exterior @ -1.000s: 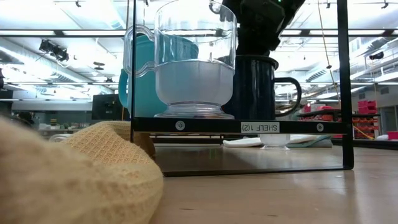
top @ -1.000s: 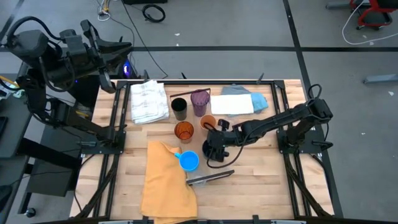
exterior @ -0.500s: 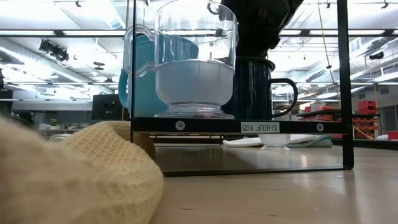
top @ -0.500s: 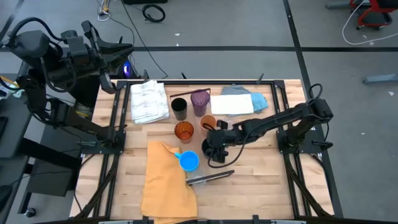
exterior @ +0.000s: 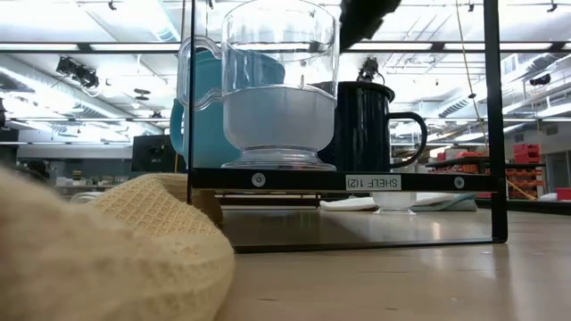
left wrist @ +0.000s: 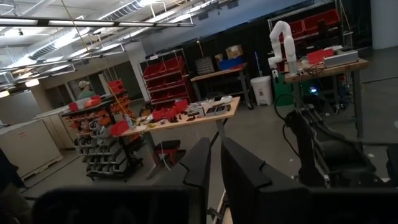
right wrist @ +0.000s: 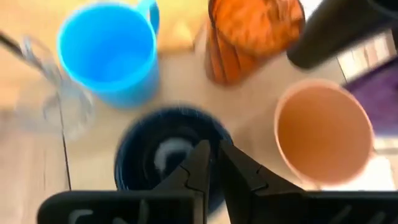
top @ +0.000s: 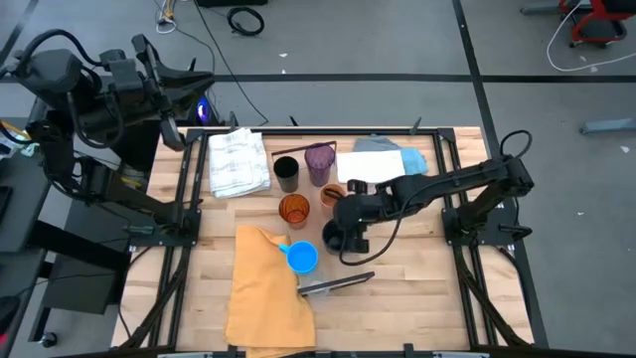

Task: Stack small to large cups/mugs on shelf
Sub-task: Adjust the transparent mug on the shelf

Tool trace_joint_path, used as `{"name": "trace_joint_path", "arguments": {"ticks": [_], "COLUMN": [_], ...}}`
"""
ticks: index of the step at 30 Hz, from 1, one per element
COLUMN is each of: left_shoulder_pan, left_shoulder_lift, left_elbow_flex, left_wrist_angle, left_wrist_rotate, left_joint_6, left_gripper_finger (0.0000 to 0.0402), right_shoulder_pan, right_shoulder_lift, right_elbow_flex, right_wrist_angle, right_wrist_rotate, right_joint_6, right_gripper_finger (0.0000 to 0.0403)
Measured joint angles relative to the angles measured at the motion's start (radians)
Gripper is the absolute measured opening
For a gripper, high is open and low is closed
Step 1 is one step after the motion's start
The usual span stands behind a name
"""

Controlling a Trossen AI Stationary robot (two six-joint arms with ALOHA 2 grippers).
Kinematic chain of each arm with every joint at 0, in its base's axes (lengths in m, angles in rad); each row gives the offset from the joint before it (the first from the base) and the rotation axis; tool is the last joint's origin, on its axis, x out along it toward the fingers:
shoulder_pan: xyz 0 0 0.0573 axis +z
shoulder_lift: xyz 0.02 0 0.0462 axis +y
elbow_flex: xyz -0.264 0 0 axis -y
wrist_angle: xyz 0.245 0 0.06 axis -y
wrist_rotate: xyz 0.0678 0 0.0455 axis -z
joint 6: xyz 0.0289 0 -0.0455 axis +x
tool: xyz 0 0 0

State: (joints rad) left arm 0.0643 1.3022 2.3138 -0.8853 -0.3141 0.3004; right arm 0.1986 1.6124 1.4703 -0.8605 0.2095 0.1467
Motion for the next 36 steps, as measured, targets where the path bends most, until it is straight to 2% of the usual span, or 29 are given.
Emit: {"name": "trace_joint_path", "arguments": {"ticks": [7,14,18,21,26,28,31,36], "left_shoulder_pan": [0.000,0.000,0.000,0.000,-0.035,-0.097,-0.229,-0.438], "left_shoulder_lift": [0.000,0.001,0.012,0.021,0.055,0.088,0.139,0.181], "left_elbow_flex": [0.000,0.000,0.001,0.001,0.002,0.002,-0.002,0.000], "left_wrist_angle": [-0.036,-0.078,-0.093,-0.097,-0.195,-0.242,-0.283,-0.263], "left_wrist_rotate": [0.000,0.000,0.020,0.116,0.373,0.400,0.334,0.140], "left_joint_6": [-0.012,-0.056,-0.125,-0.209,-0.400,-0.442,-0.476,-0.472], "left_gripper_finger": [0.0052,0.0052,0.0062,0.0077,0.0111,0.0123,0.0132,0.0124], "right_shoulder_pan": [0.006,-0.001,-0.002,-0.002,-0.002,-0.002,-0.002,0.032], "right_shoulder_lift": [-0.010,-0.071,-0.110,-0.144,-0.218,-0.250,-0.302,-0.395], "right_elbow_flex": [0.041,-0.013,-0.031,-0.045,-0.073,-0.079,-0.080,-0.080], "right_wrist_angle": [-0.250,-0.291,-0.309,-0.316,-0.357,-0.386,-0.414,-0.406], "right_wrist_rotate": [-0.001,0.004,0.053,0.088,0.177,0.216,0.258,0.259], "right_joint_6": [0.045,0.106,0.141,0.168,0.243,0.277,0.343,0.514], "right_gripper_finger": [0.0042,0.0043,0.0043,0.0043,0.0043,0.0043,0.0043,0.0043]}}
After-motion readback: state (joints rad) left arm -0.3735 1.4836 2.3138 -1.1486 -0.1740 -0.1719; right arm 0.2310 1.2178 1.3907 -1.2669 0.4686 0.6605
